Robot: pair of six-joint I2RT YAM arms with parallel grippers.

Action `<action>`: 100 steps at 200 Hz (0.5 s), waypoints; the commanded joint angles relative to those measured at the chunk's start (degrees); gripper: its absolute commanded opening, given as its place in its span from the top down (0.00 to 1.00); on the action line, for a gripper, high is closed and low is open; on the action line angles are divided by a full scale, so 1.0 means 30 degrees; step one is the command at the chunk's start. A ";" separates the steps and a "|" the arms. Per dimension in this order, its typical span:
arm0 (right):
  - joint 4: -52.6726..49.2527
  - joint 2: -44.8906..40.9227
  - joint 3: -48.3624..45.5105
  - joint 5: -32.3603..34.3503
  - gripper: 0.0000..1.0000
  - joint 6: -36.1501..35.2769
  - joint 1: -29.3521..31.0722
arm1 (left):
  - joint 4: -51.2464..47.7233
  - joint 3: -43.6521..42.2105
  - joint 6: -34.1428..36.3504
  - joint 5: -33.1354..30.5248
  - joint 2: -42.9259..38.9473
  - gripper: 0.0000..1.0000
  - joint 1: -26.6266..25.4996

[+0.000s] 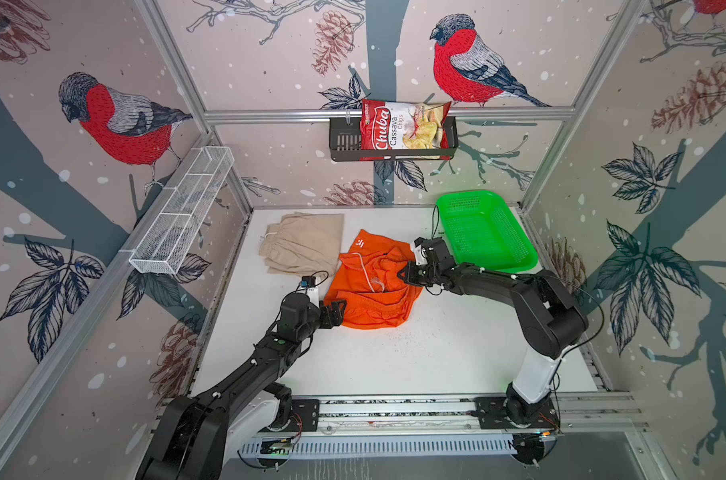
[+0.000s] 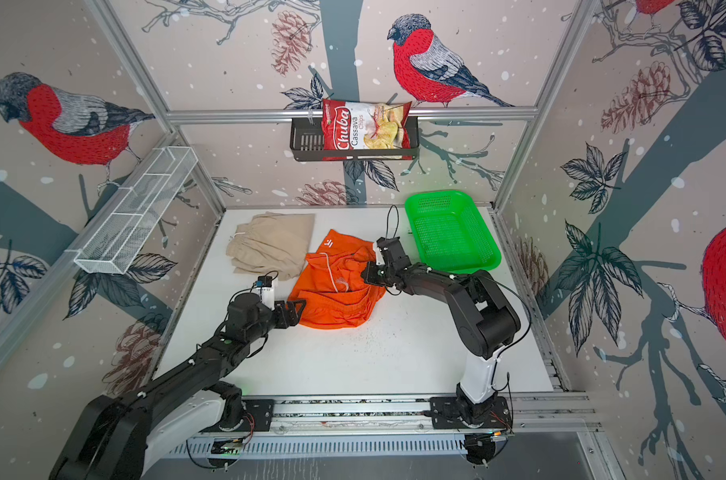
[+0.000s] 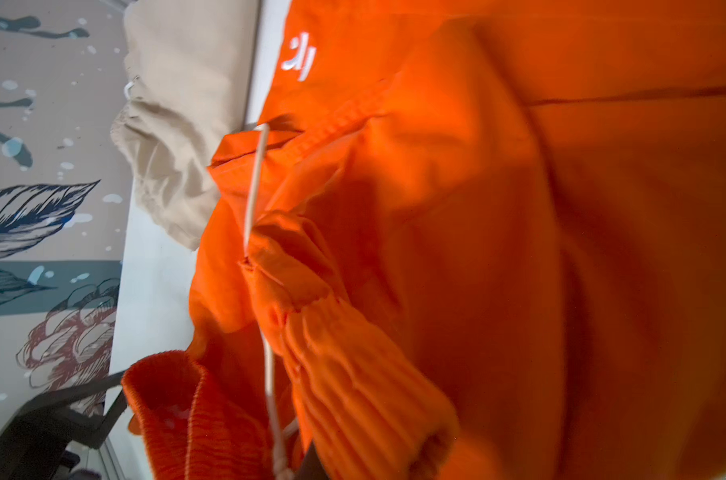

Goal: Fold and stack the shorts

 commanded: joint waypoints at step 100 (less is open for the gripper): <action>0.1100 -0.0153 -0.0278 -0.1721 0.86 0.0025 -0.0570 | 0.8953 0.0282 -0.0702 0.6112 0.6843 0.39 0.0000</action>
